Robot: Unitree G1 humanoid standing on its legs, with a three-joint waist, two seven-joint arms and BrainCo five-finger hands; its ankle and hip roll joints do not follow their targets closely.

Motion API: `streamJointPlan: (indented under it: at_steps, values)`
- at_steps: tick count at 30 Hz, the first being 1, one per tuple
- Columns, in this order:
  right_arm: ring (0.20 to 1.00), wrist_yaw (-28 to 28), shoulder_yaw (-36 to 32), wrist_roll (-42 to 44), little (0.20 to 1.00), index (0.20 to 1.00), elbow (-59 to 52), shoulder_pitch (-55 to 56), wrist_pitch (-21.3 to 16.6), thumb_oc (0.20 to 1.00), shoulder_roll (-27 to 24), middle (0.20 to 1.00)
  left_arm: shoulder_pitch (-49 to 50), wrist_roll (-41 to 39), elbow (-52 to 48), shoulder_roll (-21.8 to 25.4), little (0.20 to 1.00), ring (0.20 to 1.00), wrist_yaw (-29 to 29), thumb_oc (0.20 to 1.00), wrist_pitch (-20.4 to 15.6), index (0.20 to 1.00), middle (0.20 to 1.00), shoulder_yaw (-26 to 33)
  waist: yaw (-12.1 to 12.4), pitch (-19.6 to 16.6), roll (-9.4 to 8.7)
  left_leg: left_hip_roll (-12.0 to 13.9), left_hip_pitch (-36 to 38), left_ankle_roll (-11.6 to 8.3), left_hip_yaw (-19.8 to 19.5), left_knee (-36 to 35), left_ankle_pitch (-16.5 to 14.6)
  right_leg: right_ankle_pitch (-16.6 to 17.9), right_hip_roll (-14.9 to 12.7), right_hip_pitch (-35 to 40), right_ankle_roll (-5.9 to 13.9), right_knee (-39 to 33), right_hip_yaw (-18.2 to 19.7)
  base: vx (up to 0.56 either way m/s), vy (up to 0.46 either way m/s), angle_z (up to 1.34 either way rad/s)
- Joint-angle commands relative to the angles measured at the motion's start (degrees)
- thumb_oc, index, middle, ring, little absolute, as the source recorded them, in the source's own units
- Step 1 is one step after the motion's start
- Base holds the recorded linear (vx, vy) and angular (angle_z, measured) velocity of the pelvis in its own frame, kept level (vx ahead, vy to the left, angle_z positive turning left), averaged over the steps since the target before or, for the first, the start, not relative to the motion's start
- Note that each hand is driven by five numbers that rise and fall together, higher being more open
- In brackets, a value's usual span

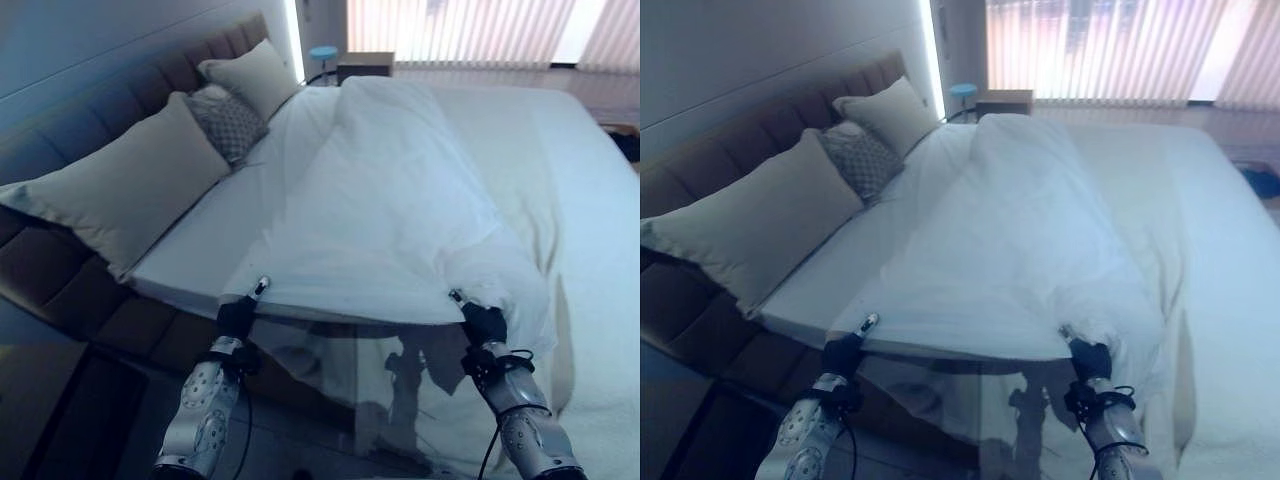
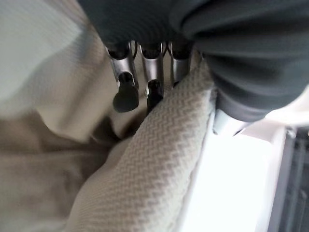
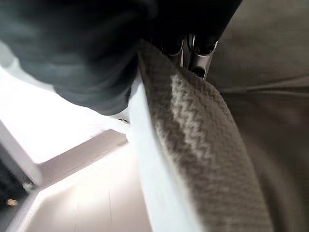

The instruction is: Make the bed

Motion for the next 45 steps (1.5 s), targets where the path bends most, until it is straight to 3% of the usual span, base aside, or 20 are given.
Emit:
streamJointPlan:
  at_steps: [1, 2, 3, 4, 8, 11, 13, 14, 15, 17, 18, 20, 23, 25, 28, 33, 38, 40, 41, 45]
  values:
    - [0.2, -1.6, -6.8, -1.1, 0.2, 0.2, 2.4, -6.3, -6.2, 0.2, -6.7, 0.2, 0.4, -1.3, -12.1, 7.3, 0.2, 0.2, 4.8, 0.2, -10.6, 0.2, 0.2, 17.4, 3.1, -1.9, 0.44, -1.3, 7.6, 0.44, 0.8, -5.6, -0.9, 3.9, 7.4, 0.9, 1.89, -2.8, -7.9, -0.01, 0.198, -0.73]
    - [0.2, -1.3, -6.2, -1.5, 0.2, 0.2, 2.7, -6.7, -5.9, 0.2, -6.9, 0.2, 1.1, -1.0, -12.4, 7.0, 0.2, 0.2, 5.0, 0.2, -10.7, 0.2, 0.2, 17.8, 3.3, -2.1, 0.17, -1.5, 7.9, 0.17, 1.2, -6.0, -0.9, 3.3, 8.9, 0.5, 1.42, -5.0, -8.7, -0.11, 0.166, -0.87]
    - [0.2, -0.9, -5.7, -1.0, 0.2, 0.2, 2.5, -6.7, -6.0, 0.2, -7.1, 0.2, 2.4, -0.9, -12.7, 6.0, 0.2, 0.2, 5.0, 0.2, -10.7, 0.2, 0.2, 17.6, 2.8, -2.2, -0.56, -1.9, 6.7, -0.16, 1.1, -5.2, 0.0, 3.0, 11.9, -0.3, -1.67, -12.4, -5.6, -0.08, -0.022, -0.78]
    - [0.2, -0.9, -5.6, -1.0, 0.2, 0.2, 2.5, -6.7, -6.0, 0.2, -7.1, 0.2, 2.5, -0.9, -12.7, 6.0, 0.2, 0.2, 5.1, 0.2, -10.7, 0.2, 0.2, 17.6, 2.9, -2.5, -0.31, -1.4, 7.1, -0.53, 0.7, -5.2, -1.1, 2.0, 12.6, -0.3, -0.71, -12.2, -4.3, -0.14, -0.059, -0.73]
    - [0.2, -0.6, -5.1, -0.3, 0.2, 0.2, 2.8, -6.8, -6.0, 0.2, -7.4, 0.2, 5.6, -0.7, -13.3, 2.9, 0.2, 0.2, 4.0, 0.2, -10.5, 0.2, 0.2, 18.6, 3.5, -3.2, -0.19, -2.7, 4.4, -1.96, 0.7, 2.5, -1.3, 3.4, 14.2, 3.7, -3.17, -23.2, 0.4, 0.0, -0.015, 0.01]
    - [0.2, -0.2, -2.6, -1.5, 0.2, 0.2, 3.9, -8.8, -5.3, 0.2, -8.8, 0.2, 5.3, -1.3, -12.5, 2.5, 0.2, 0.2, 4.0, 0.2, -10.8, 0.2, 0.2, 18.5, 6.4, -2.9, -0.7, -4.6, 1.1, -4.46, -6.2, 8.4, 1.2, 1.9, 15.4, 6.2, -4.48, -26.2, 3.7, -0.06, 0.103, -0.19]
    - [0.2, -0.5, -2.8, -0.8, 0.2, 0.2, 4.3, -9.1, -5.0, 0.2, -9.0, 0.2, 5.5, -0.9, -12.8, 2.7, 0.2, 0.2, 4.4, 0.2, -10.8, 0.2, 0.2, 19.3, 5.4, -3.1, -1.83, 3.3, 0.7, -5.46, -1.2, 5.4, 0.8, 1.7, 13.4, 6.1, -3.26, -25.8, 3.2, -0.11, 0.254, -0.53]
    - [0.2, -0.5, -3.0, -0.6, 0.2, 0.2, 4.5, -8.8, -5.3, 0.2, -9.3, 0.2, 5.4, -1.2, -12.6, 2.8, 0.2, 0.2, 4.6, 0.2, -11.1, 0.2, 0.2, 19.2, 4.9, -3.6, -2.23, 7.5, 1.0, -5.79, 1.4, 2.7, 2.7, 1.7, 12.4, 5.7, -2.67, -26.1, 3.1, -0.08, 0.291, -0.21]
    - [0.2, -0.6, -3.0, -0.5, 0.2, 0.2, 4.4, -8.2, -5.3, 0.2, -9.4, 0.2, 5.0, -1.9, -12.2, 2.9, 0.2, 0.2, 4.6, 0.2, -11.1, 0.2, 0.2, 18.7, 4.7, -4.6, -2.18, 8.9, 0.9, -6.12, 0.4, -0.1, 5.0, 1.7, 11.7, 5.2, -2.28, -26.4, 3.2, -0.05, 0.216, -0.01]
    - [0.2, -0.3, -3.4, -1.8, 0.2, 0.2, 4.6, -7.1, -4.5, 0.2, -10.1, 0.2, 4.5, -0.8, -11.6, 3.0, 0.2, 0.2, 5.0, 0.2, -10.4, 0.2, 0.2, 18.1, 4.4, -4.8, -0.97, 6.7, 2.2, -6.22, -2.7, -5.3, 4.0, 2.2, 10.4, 4.3, -1.29, -24.1, 2.8, -0.07, 0.347, 0.04]
    - [0.2, -0.2, -5.0, -2.7, 0.2, 0.2, 3.6, -5.6, -3.8, 0.2, -10.6, 0.2, 3.5, -0.2, -11.4, 3.6, 0.2, 0.2, 4.7, 0.2, -10.0, 0.2, 0.2, 17.5, 2.5, -4.0, -1.08, 7.1, 2.6, -6.48, 0.7, -5.6, 3.8, 3.9, 8.1, 4.5, -0.64, -22.4, 1.5, -0.08, 0.44, -0.04]
    - [0.2, -0.1, -5.3, -3.9, 0.2, 0.2, 4.3, -5.0, -3.6, 0.2, -10.4, 0.2, 3.1, 2.2, -10.3, 4.4, 0.2, 0.2, 4.6, 0.2, -9.4, 0.2, 0.2, 16.3, 2.4, -3.2, -0.98, 4.6, 4.1, -5.08, -0.9, -7.5, 3.0, 5.8, 6.2, 3.9, 0.23, -20.6, 1.3, -0.03, 0.28, 0.45]
    - [0.2, -0.2, -5.2, -5.9, 0.2, 0.2, 8.6, -4.6, -2.8, 0.2, -8.5, 0.2, 4.1, 2.9, -7.0, 3.9, 0.2, 0.2, 4.4, 0.2, -8.9, 0.2, 0.2, 16.0, 2.8, -2.1, -1.11, 2.5, 6.2, -2.81, 1.3, -8.0, 1.3, 8.3, 3.8, 2.9, 1.45, -18.1, 0.3, -0.02, 0.19, 0.2]
    - [0.2, -0.1, -5.1, -6.8, 0.2, 0.2, 11.1, -4.3, -1.9, 0.2, -7.7, 0.2, 5.5, 3.5, -6.2, 3.5, 0.2, 0.2, 4.1, 0.2, -8.4, 0.2, 0.2, 16.3, 3.1, -1.5, -1.33, 1.9, 6.4, -2.11, 2.5, -7.4, 0.1, 9.4, 2.6, 2.4, 1.83, -18.4, -0.8, -0.02, 0.07, -0.19]
    - [0.2, 0.3, -3.6, -8.0, 0.2, 0.2, 16.5, -3.8, -0.8, 0.2, -6.3, 0.2, 6.0, 4.7, -1.2, 2.8, 0.2, 0.2, 5.0, 0.2, -7.9, 0.2, 0.2, 16.2, 3.7, 1.0, -1.99, 1.7, 5.7, -1.98, 3.2, -5.2, -1.3, 9.4, 2.7, 1.4, 2.13, -19.9, 2.3, -0.06, -0.015, -0.42]
    - [0.2, -0.4, -1.8, -8.9, 0.2, 0.2, 22.5, -6.2, -1.1, 0.2, -6.0, 0.2, 2.5, 4.0, 6.4, 2.9, 0.2, 0.2, 7.1, 0.2, -8.6, 0.2, 0.2, 14.4, 4.7, 7.9, -2.1, 1.4, -2.3, -1.98, 2.5, 0.4, -0.9, 7.9, 2.5, -4.3, 1.22, -18.7, 4.0, -0.24, -0.057, -0.17]
    - [0.2, -4.2, -0.6, -10.2, 0.2, 0.2, 29.2, -12.1, -2.4, 0.2, -6.9, 0.2, -5.5, 7.4, 17.8, 4.5, 0.2, 0.2, 12.3, 0.2, -9.9, 0.2, 0.2, 10.1, 3.6, 17.6, -1.78, 2.2, -15.1, -3.52, -0.4, 5.9, 0.4, 5.0, 2.2, -13.6, 1.24, -14.6, 4.2, -0.2, -0.105, 0.21]
    - [0.2, -5.1, -0.7, -10.1, 0.2, 0.2, 30.2, -13.1, -2.5, 0.2, -7.0, 0.2, -6.5, 7.6, 18.8, 4.5, 0.2, 0.2, 13.2, 0.2, -10.0, 0.2, 0.2, 9.4, 3.4, 17.8, -1.71, 2.3, -17.1, -3.71, -0.5, 6.1, 0.7, 4.7, 2.0, -15.6, 1.16, -14.0, 4.3, -0.11, -0.057, 0.28]
    - [0.2, -7.9, -1.0, -9.1, 0.2, 0.2, 31.6, -15.1, -3.5, 0.2, -6.9, 0.2, -8.8, 7.7, 21.7, 4.5, 0.2, 0.2, 15.4, 0.2, -9.9, 0.2, 0.2, 7.6, 2.8, 17.8, -1.93, 2.4, -24.2, -4.08, -1.0, 8.3, 1.3, 4.1, 1.4, -21.7, 1.21, -11.6, 4.3, -0.14, -0.116, 0.2]
    - [0.2, -10.0, -0.6, -7.6, 0.2, 0.2, 34.3, -18.6, -4.3, 0.2, -7.0, 0.2, -12.7, 7.1, 24.3, 4.4, 0.2, 0.2, 17.5, 0.2, -9.9, 0.2, 0.2, 4.3, 2.2, 17.8, -2.05, 2.4, -33.6, -4.46, -2.2, 11.7, 1.6, 3.4, 0.9, -29.5, 0.7, -9.1, 5.0, -0.1, -0.097, 0.29]
